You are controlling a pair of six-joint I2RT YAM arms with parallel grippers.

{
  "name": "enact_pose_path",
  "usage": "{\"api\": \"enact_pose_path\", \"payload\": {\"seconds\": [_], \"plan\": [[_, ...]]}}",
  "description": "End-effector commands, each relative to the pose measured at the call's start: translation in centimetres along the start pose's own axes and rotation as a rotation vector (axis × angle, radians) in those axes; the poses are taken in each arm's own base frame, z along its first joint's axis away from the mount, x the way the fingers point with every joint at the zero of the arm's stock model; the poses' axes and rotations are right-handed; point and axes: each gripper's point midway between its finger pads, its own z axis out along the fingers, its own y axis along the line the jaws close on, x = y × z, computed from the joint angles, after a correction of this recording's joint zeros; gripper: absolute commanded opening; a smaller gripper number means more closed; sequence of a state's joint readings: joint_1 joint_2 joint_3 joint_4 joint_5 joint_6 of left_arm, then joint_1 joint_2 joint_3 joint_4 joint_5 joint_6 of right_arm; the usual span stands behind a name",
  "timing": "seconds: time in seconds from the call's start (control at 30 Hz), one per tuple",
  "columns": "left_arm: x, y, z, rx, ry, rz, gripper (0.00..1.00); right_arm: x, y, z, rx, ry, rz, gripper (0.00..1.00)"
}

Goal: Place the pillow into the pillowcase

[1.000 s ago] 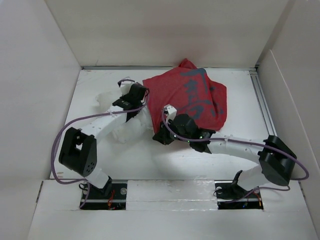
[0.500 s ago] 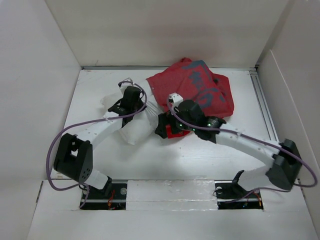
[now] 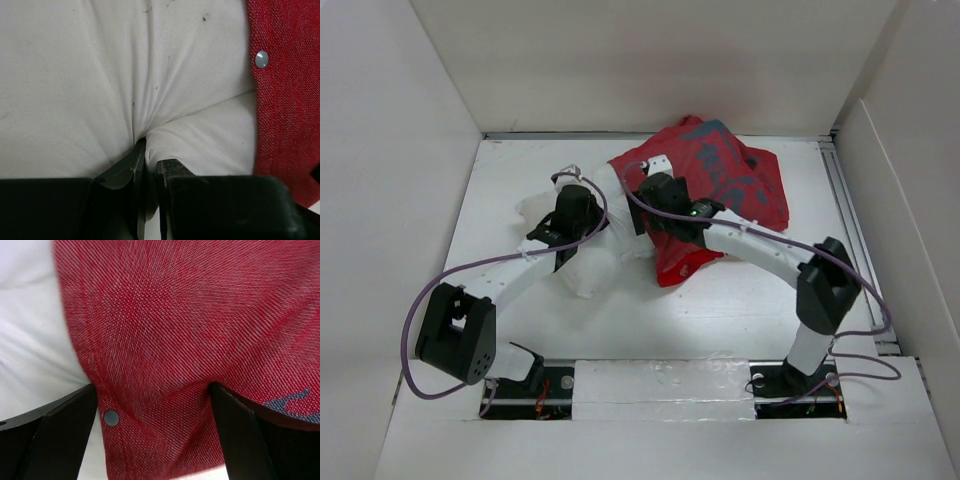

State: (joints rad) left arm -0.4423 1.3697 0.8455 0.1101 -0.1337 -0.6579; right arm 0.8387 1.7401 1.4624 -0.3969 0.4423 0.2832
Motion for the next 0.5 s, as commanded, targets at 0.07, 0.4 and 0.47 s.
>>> {"api": "enact_pose_path", "payload": {"seconds": [0.07, 0.4, 0.47], "plan": [[-0.6, -0.9, -0.6, 0.033, 0.001, 0.008, 0.00, -0.8, -1.2, 0.4, 0.089, -0.008, -0.042, 0.89], [-0.4, -1.5, -0.4, 0.064, 0.015, 0.016, 0.00, -3.2, 1.6, -1.6, 0.025, -0.066, -0.058, 0.23], [-0.5, -2.0, -0.5, 0.091, 0.012, 0.013, 0.00, -3.7, 2.2, -2.3, 0.002, -0.080, -0.083, 0.19]]}}
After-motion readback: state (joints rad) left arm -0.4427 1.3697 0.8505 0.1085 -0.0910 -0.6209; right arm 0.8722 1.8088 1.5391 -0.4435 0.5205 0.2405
